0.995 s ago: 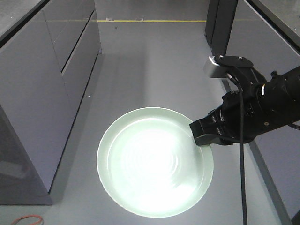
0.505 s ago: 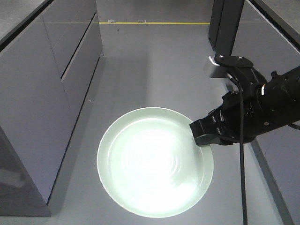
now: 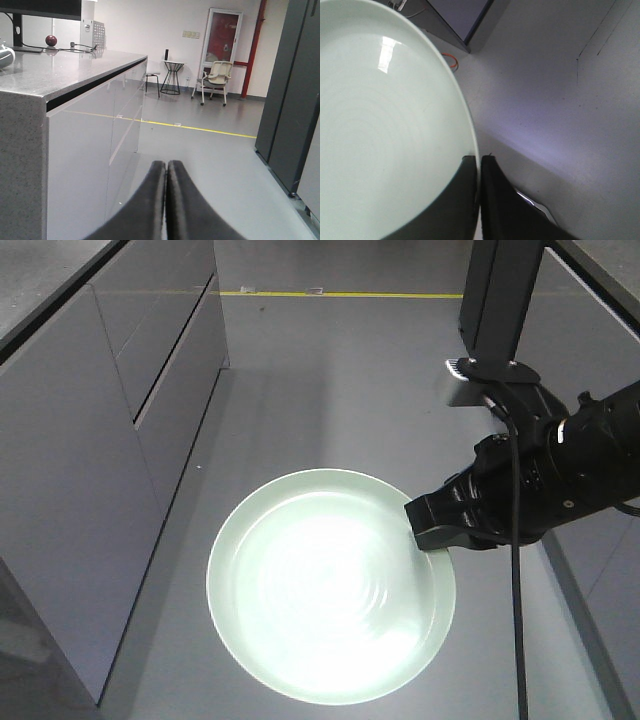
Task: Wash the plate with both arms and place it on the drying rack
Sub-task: 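Drive the base along the aisle carrying the plate in the right gripper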
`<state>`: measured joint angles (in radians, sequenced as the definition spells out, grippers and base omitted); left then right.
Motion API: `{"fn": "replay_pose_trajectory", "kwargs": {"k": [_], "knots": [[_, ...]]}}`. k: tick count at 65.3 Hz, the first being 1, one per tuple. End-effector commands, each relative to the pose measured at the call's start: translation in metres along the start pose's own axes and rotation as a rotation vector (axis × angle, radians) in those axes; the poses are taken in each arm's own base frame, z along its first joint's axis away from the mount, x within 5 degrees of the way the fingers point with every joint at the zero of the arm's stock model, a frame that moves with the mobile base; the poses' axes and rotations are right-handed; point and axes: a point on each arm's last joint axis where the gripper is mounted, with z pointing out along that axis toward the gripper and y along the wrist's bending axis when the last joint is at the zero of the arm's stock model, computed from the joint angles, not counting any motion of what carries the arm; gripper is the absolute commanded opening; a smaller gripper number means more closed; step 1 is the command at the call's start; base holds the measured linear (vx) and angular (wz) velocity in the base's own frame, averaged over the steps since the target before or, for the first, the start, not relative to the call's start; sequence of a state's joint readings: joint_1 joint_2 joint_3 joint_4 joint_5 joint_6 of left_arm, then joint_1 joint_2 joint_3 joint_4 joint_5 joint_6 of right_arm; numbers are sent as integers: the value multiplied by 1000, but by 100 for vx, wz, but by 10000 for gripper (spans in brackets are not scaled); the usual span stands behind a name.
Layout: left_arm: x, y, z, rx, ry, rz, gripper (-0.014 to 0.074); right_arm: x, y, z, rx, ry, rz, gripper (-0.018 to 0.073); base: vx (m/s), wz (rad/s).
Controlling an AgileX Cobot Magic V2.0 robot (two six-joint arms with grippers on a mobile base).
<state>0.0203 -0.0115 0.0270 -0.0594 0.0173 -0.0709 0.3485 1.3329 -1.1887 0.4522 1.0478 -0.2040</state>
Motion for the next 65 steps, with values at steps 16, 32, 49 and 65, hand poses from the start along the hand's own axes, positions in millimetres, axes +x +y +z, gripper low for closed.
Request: {"fn": "replay_pose_trajectory", "kwargs": {"k": [16,32,49,65], "knots": [[-16,-2,-3,18,-110,-9,-7,-6,7,-15,-17,-90,-12,-4,18,1],[-16,-2,-3,18,-110,-9,-7,-6,7,-15,-17,-90,-12,-4,20,1],[-16,-2,-3,18,-110,-9,-7,-6,7,-15,-17,-90,-12,-4,20,-1],[-16,-2,-3,18,-110,-9,-7,-6,7,-15,-17,-90,-12,-4,19,-6]]}}
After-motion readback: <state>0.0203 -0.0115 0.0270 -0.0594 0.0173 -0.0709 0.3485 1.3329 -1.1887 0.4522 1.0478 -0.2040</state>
